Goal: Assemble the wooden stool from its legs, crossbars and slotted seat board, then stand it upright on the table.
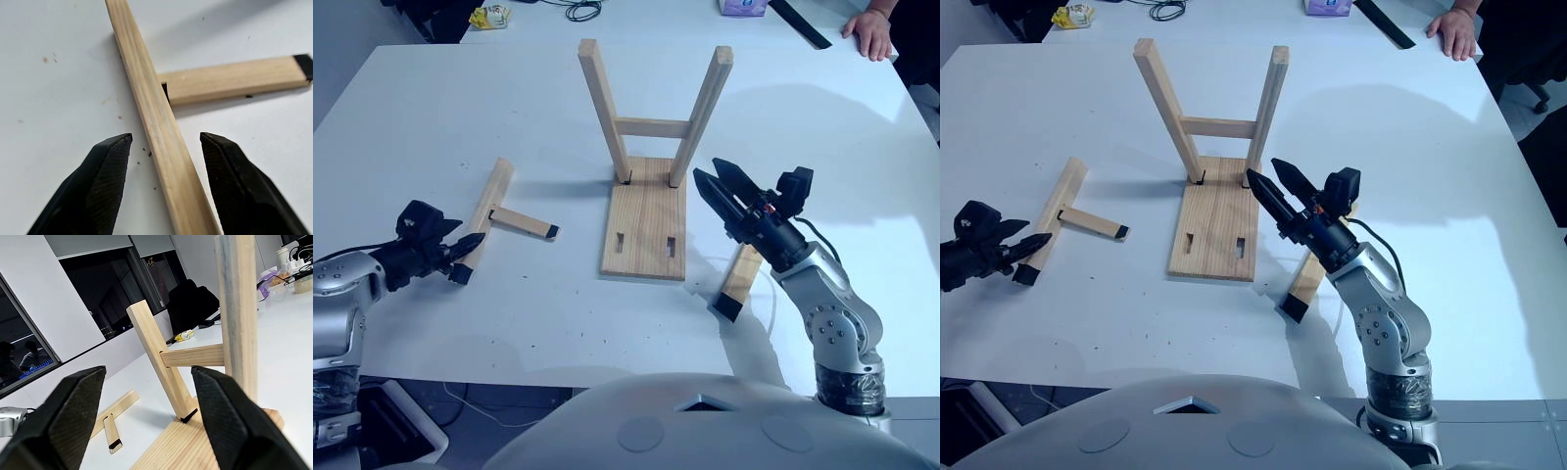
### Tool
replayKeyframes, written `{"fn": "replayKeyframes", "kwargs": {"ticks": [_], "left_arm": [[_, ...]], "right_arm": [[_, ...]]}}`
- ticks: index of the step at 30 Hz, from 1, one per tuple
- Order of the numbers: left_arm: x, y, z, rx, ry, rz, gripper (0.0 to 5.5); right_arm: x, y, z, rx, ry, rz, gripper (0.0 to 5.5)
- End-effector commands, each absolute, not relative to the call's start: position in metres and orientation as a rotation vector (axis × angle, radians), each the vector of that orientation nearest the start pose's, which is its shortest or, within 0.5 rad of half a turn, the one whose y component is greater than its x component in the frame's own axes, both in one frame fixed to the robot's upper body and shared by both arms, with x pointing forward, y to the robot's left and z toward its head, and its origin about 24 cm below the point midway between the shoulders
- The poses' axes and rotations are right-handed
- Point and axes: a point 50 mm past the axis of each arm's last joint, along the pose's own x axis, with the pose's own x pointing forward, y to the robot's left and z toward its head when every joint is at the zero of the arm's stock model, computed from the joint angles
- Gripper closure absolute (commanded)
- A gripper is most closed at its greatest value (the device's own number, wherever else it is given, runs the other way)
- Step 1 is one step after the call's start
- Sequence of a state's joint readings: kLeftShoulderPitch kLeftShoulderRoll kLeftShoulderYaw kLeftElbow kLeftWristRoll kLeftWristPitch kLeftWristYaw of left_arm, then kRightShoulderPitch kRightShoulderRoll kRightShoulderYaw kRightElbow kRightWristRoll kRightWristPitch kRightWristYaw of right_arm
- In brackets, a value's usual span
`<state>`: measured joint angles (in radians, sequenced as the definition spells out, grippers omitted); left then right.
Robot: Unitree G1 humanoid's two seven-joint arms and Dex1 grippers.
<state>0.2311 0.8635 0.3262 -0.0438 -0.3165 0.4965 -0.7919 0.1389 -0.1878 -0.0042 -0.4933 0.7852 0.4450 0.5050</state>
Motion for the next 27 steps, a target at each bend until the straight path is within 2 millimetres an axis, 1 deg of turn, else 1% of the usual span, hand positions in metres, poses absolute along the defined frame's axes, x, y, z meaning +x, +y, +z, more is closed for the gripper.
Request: {"fn": "replayKeyframes", "kwargs": {"ticks": [1, 2, 6, 7, 9, 12, 14, 18, 21, 23, 25, 27], "left_arm": [[0.183, 0.345, 0.071, 0.271, 0.697, -0.321, 3.19], [0.181, 0.346, 0.070, 0.266, 0.705, -0.319, 3.26], [0.179, 0.347, 0.066, 0.233, 0.708, -0.304, 3.92], [0.179, 0.347, 0.066, 0.215, 0.705, -0.299, 4.15], [0.179, 0.345, 0.066, 0.163, 0.694, -0.294, 4.40], [0.182, 0.337, 0.066, -0.005, 0.657, -0.290, 4.42], [0.179, 0.329, 0.063, -0.110, 0.658, -0.299, 4.42], [0.168, 0.302, 0.059, -0.362, 0.673, -0.363, 4.42], [0.156, 0.278, 0.051, -0.573, 0.741, -0.396, 4.42], [0.153, 0.268, 0.046, -0.676, 0.780, -0.371, 4.42], [0.155, 0.267, 0.042, -0.771, 0.785, -0.301, 4.42], [0.157, 0.263, 0.041, -0.823, 0.788, -0.258, 4.42]], "right_arm": [[0.207, -0.132, 0.105, 0.556, -0.038, 0.771, 2.28], [0.207, -0.132, 0.105, 0.556, -0.038, 0.772, 2.28], [0.207, -0.131, 0.105, 0.559, -0.037, 0.774, 2.28], [0.207, -0.131, 0.105, 0.560, -0.038, 0.774, 2.28], [0.208, -0.131, 0.105, 0.562, -0.039, 0.774, 2.28], [0.207, -0.130, 0.105, 0.568, -0.040, 0.769, 2.28], [0.206, -0.129, 0.104, 0.571, -0.037, 0.770, 2.28], [0.205, -0.130, 0.105, 0.575, -0.034, 0.771, 2.28], [0.205, -0.129, 0.105, 0.575, -0.031, 0.773, 2.28], [0.205, -0.129, 0.105, 0.574, -0.026, 0.778, 2.28], [0.204, -0.129, 0.105, 0.573, -0.020, 0.784, 2.28], [0.204, -0.130, 0.105, 0.572, -0.012, 0.792, 2.28]]}}
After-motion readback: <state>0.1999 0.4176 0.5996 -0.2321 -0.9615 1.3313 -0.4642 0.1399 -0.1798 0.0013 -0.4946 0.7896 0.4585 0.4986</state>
